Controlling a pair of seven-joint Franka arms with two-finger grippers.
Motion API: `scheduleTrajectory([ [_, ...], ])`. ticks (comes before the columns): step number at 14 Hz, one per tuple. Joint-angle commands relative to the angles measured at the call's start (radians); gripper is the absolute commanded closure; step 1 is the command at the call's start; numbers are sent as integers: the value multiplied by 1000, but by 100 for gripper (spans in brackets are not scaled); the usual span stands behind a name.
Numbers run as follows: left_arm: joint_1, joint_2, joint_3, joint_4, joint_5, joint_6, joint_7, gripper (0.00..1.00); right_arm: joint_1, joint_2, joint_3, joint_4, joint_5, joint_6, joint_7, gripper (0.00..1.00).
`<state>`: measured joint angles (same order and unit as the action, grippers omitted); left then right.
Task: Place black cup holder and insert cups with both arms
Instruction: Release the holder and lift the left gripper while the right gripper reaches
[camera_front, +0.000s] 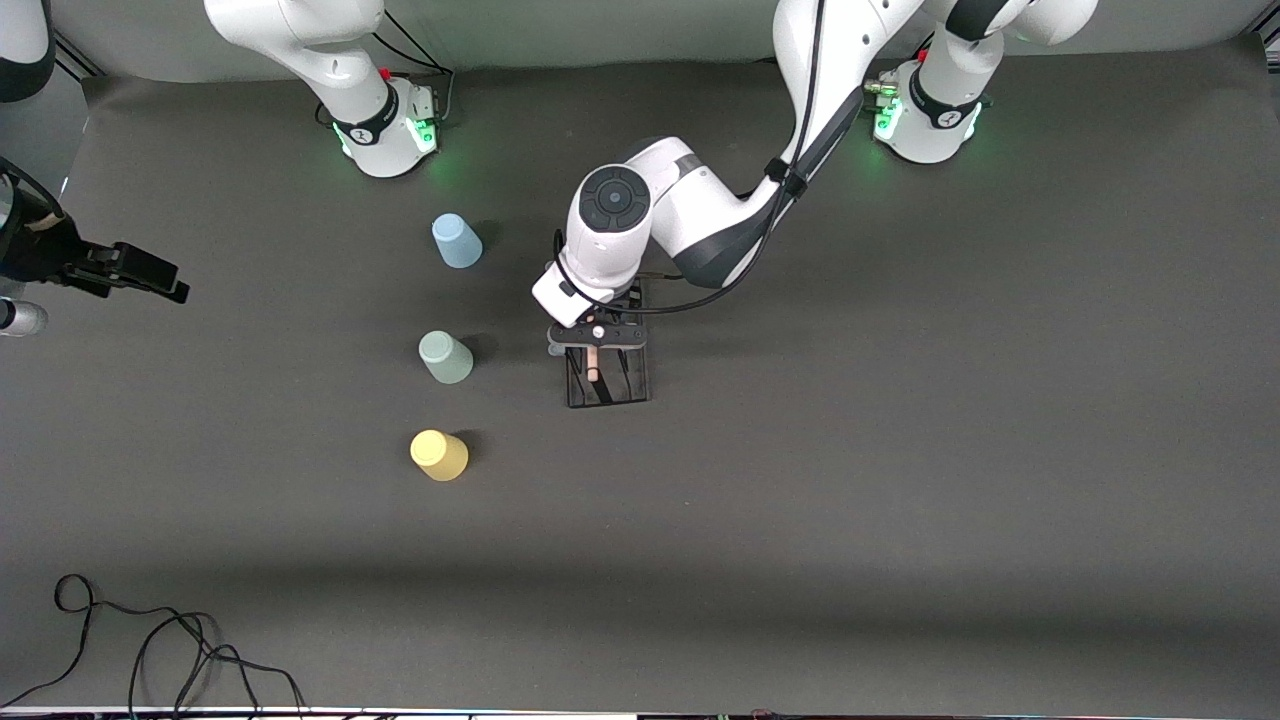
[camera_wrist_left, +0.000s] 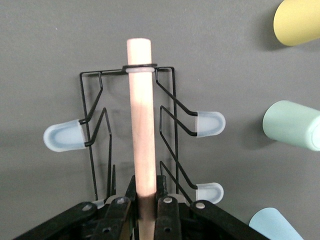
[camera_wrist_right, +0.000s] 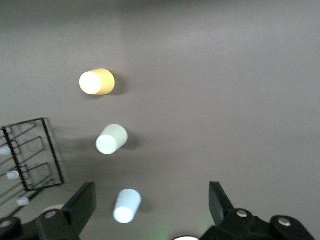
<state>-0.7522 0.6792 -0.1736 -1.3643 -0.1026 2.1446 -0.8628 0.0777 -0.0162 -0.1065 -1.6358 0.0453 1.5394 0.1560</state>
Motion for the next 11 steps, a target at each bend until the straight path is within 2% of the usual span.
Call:
scheduleTrajectory([
  [1, -6, -7, 9, 24, 1, -17, -30, 100, 77, -10, -4, -47, 19, 14, 134, 0],
  [3, -4, -7, 13, 21, 26, -21, -32, 45, 143, -18, -2, -108, 19, 83, 229, 0],
  [5, -3, -9, 13, 16, 99, -29, -24, 2, 181, -18, -2, -168, 30, 131, 255, 0],
  [7, 14, -45, 13, 17, 115, -55, -27, 0, 188, -31, -2, -276, 70, 215, 277, 0],
  [9, 80, -117, 11, 22, 115, -141, -16, 0, 221, -38, -4, -404, 80, 341, 278, 0],
  [11, 125, -203, 14, 11, 118, -295, 92, 0, 225, -38, -4, -528, 94, 492, 278, 0],
])
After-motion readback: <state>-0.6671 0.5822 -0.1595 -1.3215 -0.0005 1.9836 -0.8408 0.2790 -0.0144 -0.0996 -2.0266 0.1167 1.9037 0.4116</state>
